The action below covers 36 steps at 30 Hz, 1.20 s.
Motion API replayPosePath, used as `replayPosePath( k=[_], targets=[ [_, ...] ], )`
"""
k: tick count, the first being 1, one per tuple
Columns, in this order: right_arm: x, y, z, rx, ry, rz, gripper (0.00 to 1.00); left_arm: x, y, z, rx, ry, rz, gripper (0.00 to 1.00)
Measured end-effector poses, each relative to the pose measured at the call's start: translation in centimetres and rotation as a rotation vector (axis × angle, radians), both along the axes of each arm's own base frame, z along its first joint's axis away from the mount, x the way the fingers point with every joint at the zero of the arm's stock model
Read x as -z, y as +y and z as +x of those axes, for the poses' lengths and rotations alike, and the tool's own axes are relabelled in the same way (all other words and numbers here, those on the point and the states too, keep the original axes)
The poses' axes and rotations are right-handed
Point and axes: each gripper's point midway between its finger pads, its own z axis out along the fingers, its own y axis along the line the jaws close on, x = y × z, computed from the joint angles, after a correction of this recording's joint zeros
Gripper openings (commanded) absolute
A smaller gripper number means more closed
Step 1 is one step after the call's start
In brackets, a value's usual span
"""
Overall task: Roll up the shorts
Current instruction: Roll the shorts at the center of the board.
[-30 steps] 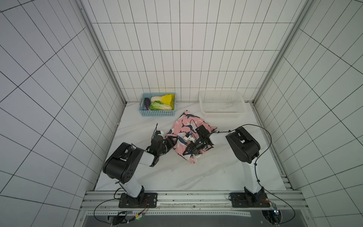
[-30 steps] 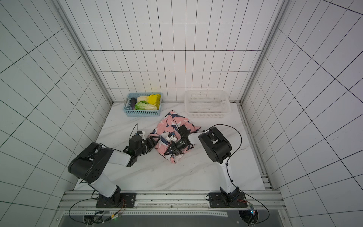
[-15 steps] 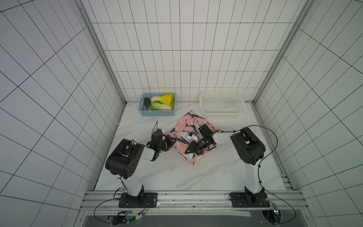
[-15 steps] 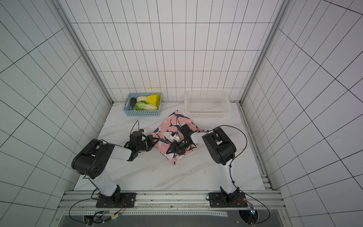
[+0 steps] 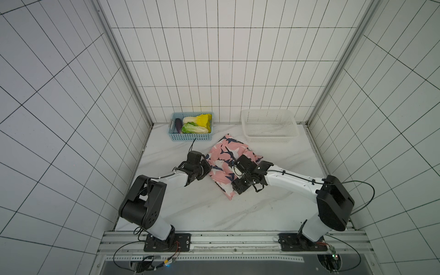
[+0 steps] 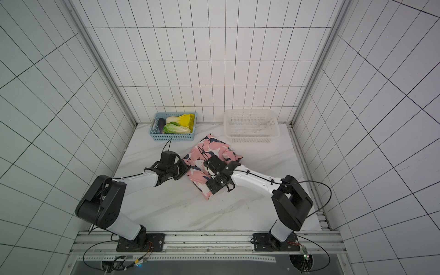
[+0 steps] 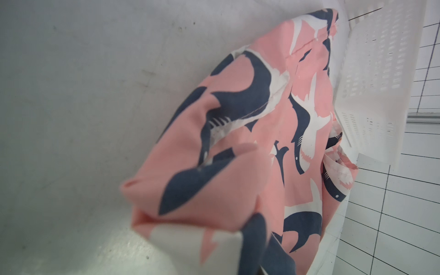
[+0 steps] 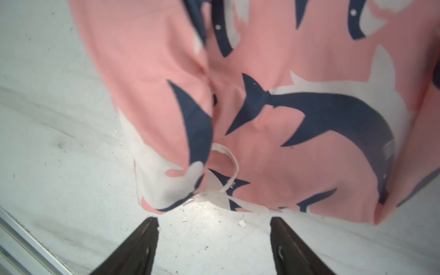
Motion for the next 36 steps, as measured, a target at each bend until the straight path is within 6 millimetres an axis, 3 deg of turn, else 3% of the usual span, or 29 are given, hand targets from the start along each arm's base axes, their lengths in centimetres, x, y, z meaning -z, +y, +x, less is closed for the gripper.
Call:
replayPosePath(
  k=[3, 7, 10, 16, 20, 22, 24, 26, 28, 30, 33, 36],
  targets=[
    [-0.6, 1.9, -0.8, -0.072, -0.082, -0.006, 0.89, 0.1, 0.0, -0.1, 0.0, 0.019, 0.01, 0.0],
    [-0.7, 4.3, -0.1, -0.113, -0.17, -0.003, 0.89, 0.4, 0.2, -0.5, -0.003, 0.043, 0.019, 0.0],
    [0.5, 5.6, 0.9, -0.12, -0.212, -0.023, 0.88, 0.6, 0.2, -0.7, -0.005, 0.056, 0.021, 0.0],
    [3.7, 6.2, 1.6, -0.131, -0.233, -0.078, 0.86, 0.7, 0.2, -0.8, -0.014, 0.069, 0.017, 0.0],
    [5.1, 6.4, 2.0, -0.124, -0.256, -0.118, 0.69, 0.8, 0.1, -0.8, -0.018, 0.08, 0.009, 0.0],
    [5.3, 6.6, 2.1, -0.121, -0.264, -0.12, 0.35, 0.9, 0.1, -0.8, -0.023, 0.086, 0.005, 0.0],
    [5.4, 6.8, 1.9, -0.126, -0.254, -0.114, 0.21, 0.9, 0.0, -0.8, -0.022, 0.09, -0.001, 0.0],
    [5.5, 6.9, 1.8, -0.121, -0.214, -0.086, 0.11, 0.8, -0.1, -0.8, -0.017, 0.094, -0.007, 0.09],
    [5.7, 6.9, 1.8, -0.108, -0.141, -0.04, 0.08, 0.6, 0.0, -0.7, -0.013, 0.096, -0.009, 0.34],
    [5.6, 6.9, 1.9, -0.088, -0.046, 0.027, 0.03, 0.3, 0.2, -0.5, -0.011, 0.091, -0.009, 0.5],
    [5.1, 6.8, 2.2, -0.048, 0.116, 0.146, 0.02, -0.7, 1.1, -0.3, -0.013, 0.067, -0.004, 0.61],
    [4.3, 6.9, 2.1, -0.014, 0.28, 0.276, 0.0, -3.3, 2.1, 0.0, -0.025, -0.007, -0.006, 0.64]
  ],
)
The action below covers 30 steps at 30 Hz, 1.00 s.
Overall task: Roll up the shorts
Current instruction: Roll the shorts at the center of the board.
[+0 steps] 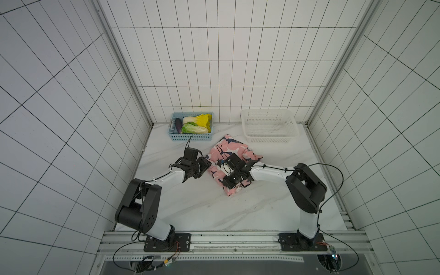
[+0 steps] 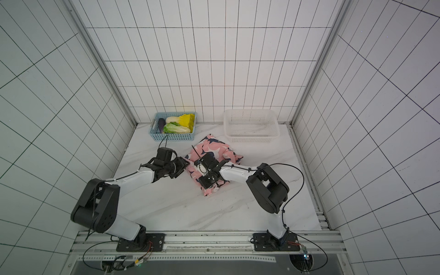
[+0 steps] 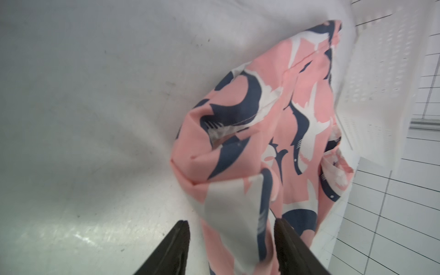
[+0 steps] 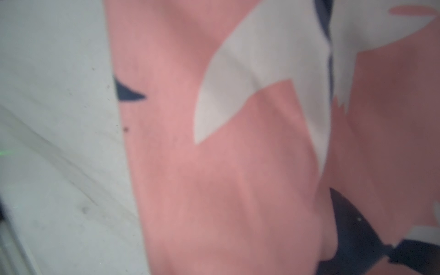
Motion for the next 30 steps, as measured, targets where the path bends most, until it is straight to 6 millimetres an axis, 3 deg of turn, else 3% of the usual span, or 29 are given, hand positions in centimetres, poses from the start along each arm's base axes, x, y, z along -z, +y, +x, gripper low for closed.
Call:
replayPosePath(
  k=[4, 6, 8, 12, 16, 27, 30],
  targets=[
    [-1.5, 0.5, -0.1, 0.051, 0.223, 0.19, 0.0, -4.3, 0.9, -0.4, 0.0, -0.148, -0.012, 0.68],
    [-2.0, 0.7, 0.1, 0.08, 0.315, 0.276, 0.0, -5.0, 1.0, -1.0, 0.006, -0.194, -0.02, 0.69],
    [-2.0, 0.6, 0.2, 0.115, 0.405, 0.349, 0.0, -4.3, 1.1, -1.5, 0.008, -0.207, -0.024, 0.73],
    [-1.5, 0.1, 0.3, 0.159, 0.538, 0.429, 0.01, -0.4, 1.0, -2.3, 0.012, -0.164, -0.034, 0.74],
    [-1.3, 0.1, 0.4, 0.17, 0.592, 0.472, 0.01, 2.3, 0.2, -1.3, 0.019, -0.136, -0.066, 0.75],
    [-0.7, 0.4, 0.4, 0.169, 0.618, 0.505, 0.01, 3.0, -3.6, 3.1, 0.079, -0.232, -0.186, 0.74],
    [-0.5, 0.3, 0.5, 0.173, 0.62, 0.505, 0.04, 3.4, -4.8, 3.8, 0.101, -0.227, -0.197, 0.6]
  ],
)
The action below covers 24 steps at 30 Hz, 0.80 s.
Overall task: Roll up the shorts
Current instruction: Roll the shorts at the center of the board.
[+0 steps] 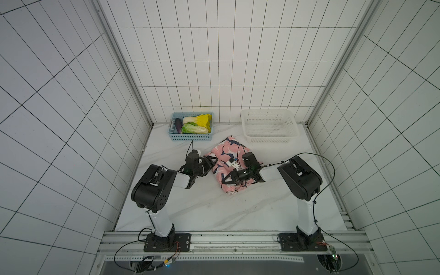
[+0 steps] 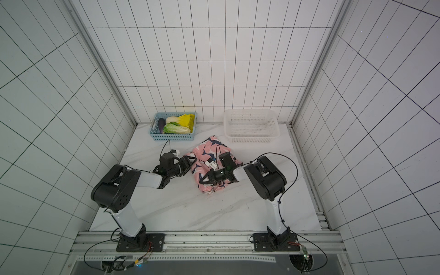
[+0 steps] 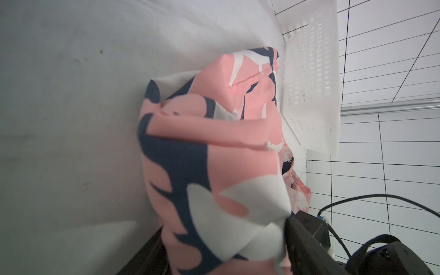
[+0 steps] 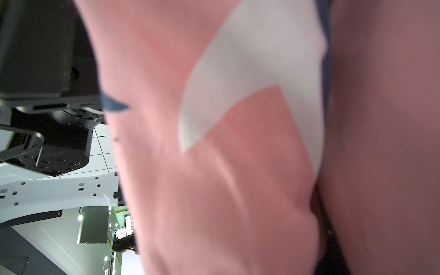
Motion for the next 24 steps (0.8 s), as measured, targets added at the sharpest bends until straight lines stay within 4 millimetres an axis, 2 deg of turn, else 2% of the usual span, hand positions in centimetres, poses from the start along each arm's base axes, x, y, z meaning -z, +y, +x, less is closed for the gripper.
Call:
replayPosePath(
  k=[2, 4, 7, 10, 14, 20, 22, 24],
  targets=[
    [0.1, 0.0, 0.0, 0.001, 0.001, -0.002, 0.07, 0.3, -0.5, 0.4, 0.01, 0.007, -0.005, 0.45],
    [0.4, -0.2, -0.2, 0.003, 0.003, -0.008, 0.17, 0.8, -0.9, 0.6, 0.018, 0.026, -0.009, 0.27],
    [1.0, -0.6, -0.1, 0.008, 0.0, -0.03, 0.3, 1.1, -1.0, 0.5, 0.029, 0.048, -0.003, 0.11],
    [1.3, -1.5, -0.3, 0.006, -0.013, -0.071, 0.43, 1.3, -1.0, 0.5, 0.029, 0.063, 0.014, 0.04],
    [0.1, -3.8, -0.4, 0.022, -0.102, -0.19, 0.56, 0.6, -1.0, 0.4, 0.029, 0.081, 0.096, 0.0],
    [-3.2, -8.9, 0.1, 0.062, -0.384, -0.495, 0.74, -2.5, -1.3, 0.3, 0.017, 0.048, 0.194, 0.0],
    [-4.0, -9.7, 0.4, 0.05, -0.48, -0.596, 0.76, -2.5, -1.1, 0.0, 0.008, 0.062, 0.222, 0.0],
    [-4.7, -9.5, 0.2, 0.015, -0.575, -0.678, 0.79, -1.9, -0.9, -0.5, 0.0, 0.091, 0.252, 0.0]
  ],
)
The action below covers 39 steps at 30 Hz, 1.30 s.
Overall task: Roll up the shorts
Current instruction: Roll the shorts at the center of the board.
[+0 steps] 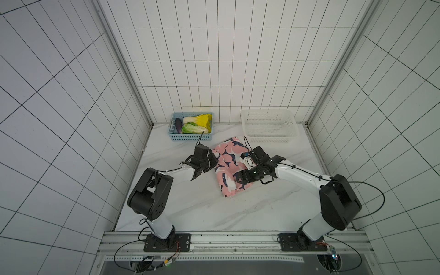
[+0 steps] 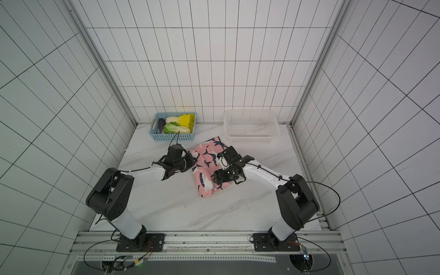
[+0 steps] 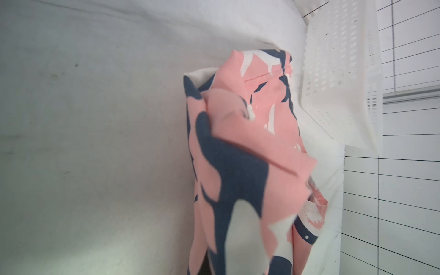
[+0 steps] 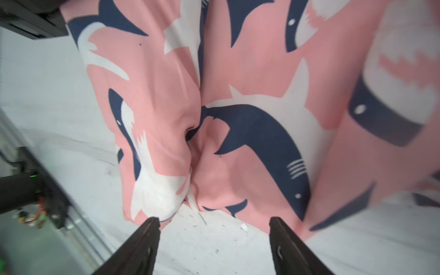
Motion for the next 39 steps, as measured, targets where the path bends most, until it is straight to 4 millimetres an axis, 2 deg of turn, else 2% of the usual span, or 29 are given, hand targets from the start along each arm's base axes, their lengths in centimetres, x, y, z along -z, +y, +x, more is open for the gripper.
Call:
replayPosePath(
  k=[1, 7, 11, 17, 22, 24, 25, 28, 29, 31, 32, 34, 35, 36, 39],
  targets=[
    [-0.3, 0.3, -0.3, -0.022, -0.033, -0.035, 0.84, 0.5, 0.2, -0.3, -0.006, 0.019, 0.019, 0.0],
    [-1.0, 4.3, -2.2, -0.152, -0.184, -0.142, 0.85, 1.5, 0.9, -1.2, -0.037, 0.09, 0.066, 0.0],
    [0.3, 6.1, -2.9, -0.2, -0.222, -0.177, 0.85, 1.7, 1.1, -1.5, -0.057, 0.119, 0.064, 0.0],
    [3.1, 7.4, -2.7, -0.218, -0.274, -0.247, 0.85, 2.0, 1.2, -1.7, -0.08, 0.151, 0.053, 0.0],
    [4.0, 8.0, -2.2, -0.212, -0.3, -0.258, 0.82, 2.0, 1.2, -1.8, -0.088, 0.159, 0.049, 0.0],
    [4.6, 8.2, -2.0, -0.21, -0.301, -0.263, 0.74, 2.0, 1.2, -1.8, -0.088, 0.162, 0.047, 0.0],
    [5.0, 8.3, -1.9, -0.21, -0.297, -0.268, 0.63, 2.0, 1.2, -1.8, -0.087, 0.164, 0.045, 0.0],
    [5.9, 8.6, -1.8, -0.211, -0.275, -0.259, 0.18, 2.1, 1.4, -1.9, -0.097, 0.176, 0.042, 0.0],
    [5.9, 8.7, -1.7, -0.211, -0.264, -0.246, 0.13, 2.2, 1.6, -1.9, -0.102, 0.184, 0.04, 0.0],
    [5.8, 9.0, -1.4, -0.199, -0.221, -0.193, 0.08, 2.2, 1.9, -1.9, -0.109, 0.195, 0.032, 0.01],
    [5.8, 9.1, -1.1, -0.194, -0.189, -0.156, 0.08, 2.2, 2.1, -1.8, -0.113, 0.197, 0.03, 0.09],
    [5.9, 8.7, -0.5, -0.174, -0.108, -0.07, 0.07, 2.2, 2.4, -1.7, -0.115, 0.203, 0.026, 0.36],
    [5.9, 8.5, -0.2, -0.16, -0.069, -0.028, 0.07, 2.2, 2.5, -1.7, -0.112, 0.205, 0.027, 0.45],
    [5.9, 8.2, 0.1, -0.139, -0.016, 0.028, 0.06, 2.2, 2.7, -1.8, -0.11, 0.21, 0.028, 0.52],
    [5.3, 8.0, 0.9, -0.091, 0.122, 0.191, 0.05, 1.1, 3.3, -2.0, -0.105, 0.183, 0.03, 0.63]
  ],
)
